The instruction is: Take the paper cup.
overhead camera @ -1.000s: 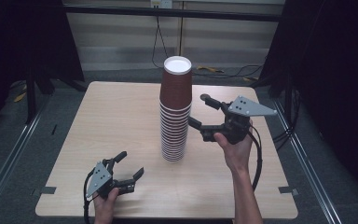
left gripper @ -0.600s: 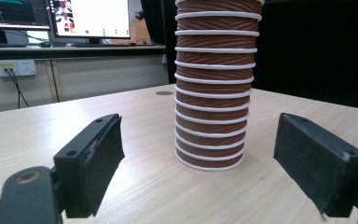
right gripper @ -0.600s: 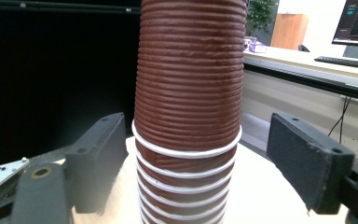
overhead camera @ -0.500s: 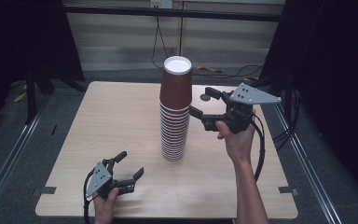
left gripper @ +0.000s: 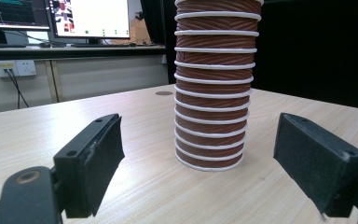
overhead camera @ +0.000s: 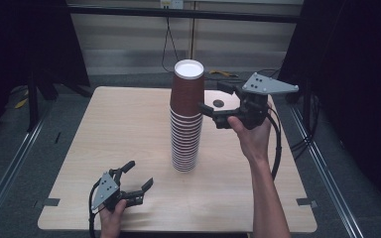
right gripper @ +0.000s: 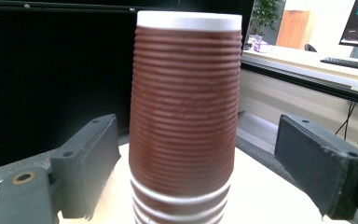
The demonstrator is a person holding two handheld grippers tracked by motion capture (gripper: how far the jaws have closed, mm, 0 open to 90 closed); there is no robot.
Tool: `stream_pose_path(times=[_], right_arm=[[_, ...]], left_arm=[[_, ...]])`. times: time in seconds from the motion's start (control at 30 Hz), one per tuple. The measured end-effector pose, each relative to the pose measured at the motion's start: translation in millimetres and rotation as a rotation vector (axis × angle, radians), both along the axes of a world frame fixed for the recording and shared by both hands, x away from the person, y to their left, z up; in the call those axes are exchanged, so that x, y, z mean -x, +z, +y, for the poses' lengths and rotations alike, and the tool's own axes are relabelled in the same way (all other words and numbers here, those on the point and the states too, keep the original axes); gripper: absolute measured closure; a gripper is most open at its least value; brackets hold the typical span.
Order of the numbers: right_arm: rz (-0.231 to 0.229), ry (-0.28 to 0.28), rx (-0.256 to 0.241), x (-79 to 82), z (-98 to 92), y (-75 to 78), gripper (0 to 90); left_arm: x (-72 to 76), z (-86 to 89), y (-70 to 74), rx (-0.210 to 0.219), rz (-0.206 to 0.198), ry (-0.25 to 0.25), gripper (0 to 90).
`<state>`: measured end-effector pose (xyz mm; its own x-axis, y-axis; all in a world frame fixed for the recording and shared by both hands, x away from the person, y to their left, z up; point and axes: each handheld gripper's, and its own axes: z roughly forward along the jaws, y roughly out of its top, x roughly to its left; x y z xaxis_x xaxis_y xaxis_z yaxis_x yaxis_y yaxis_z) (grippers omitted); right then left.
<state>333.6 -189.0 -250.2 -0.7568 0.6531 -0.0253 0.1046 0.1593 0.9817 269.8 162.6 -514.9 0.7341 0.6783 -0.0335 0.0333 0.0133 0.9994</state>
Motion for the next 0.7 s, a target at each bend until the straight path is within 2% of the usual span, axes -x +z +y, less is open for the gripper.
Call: stream_pose_path(times=[0.27,0.43,0.53,0.67,0.7], right_arm=[[0.023,0.024,0.027,-13.4,9.3,13.1,13.2],[0.060,0.057,0.035,-22.0,12.6,16.1,13.2],[0.068,0.073,0.044,-25.0,15.8,18.0,13.2],[0.071,0.076,0.047,-26.6,19.3,19.6,13.0],[0.074,0.089,0.035,-28.1,21.2,22.0,13.1]], left_arm=[[0.0,0.1,0.0,0.001,0.000,0.000,15.5],[0.0,0.3,0.0,-0.001,0.000,0.000,15.5],[0.0,0.2,0.0,0.000,0.001,0.000,15.4],[-0.1,0.1,0.0,0.000,0.000,-0.001,15.4],[0.0,0.2,0.0,0.000,0.001,0.000,15.4]])
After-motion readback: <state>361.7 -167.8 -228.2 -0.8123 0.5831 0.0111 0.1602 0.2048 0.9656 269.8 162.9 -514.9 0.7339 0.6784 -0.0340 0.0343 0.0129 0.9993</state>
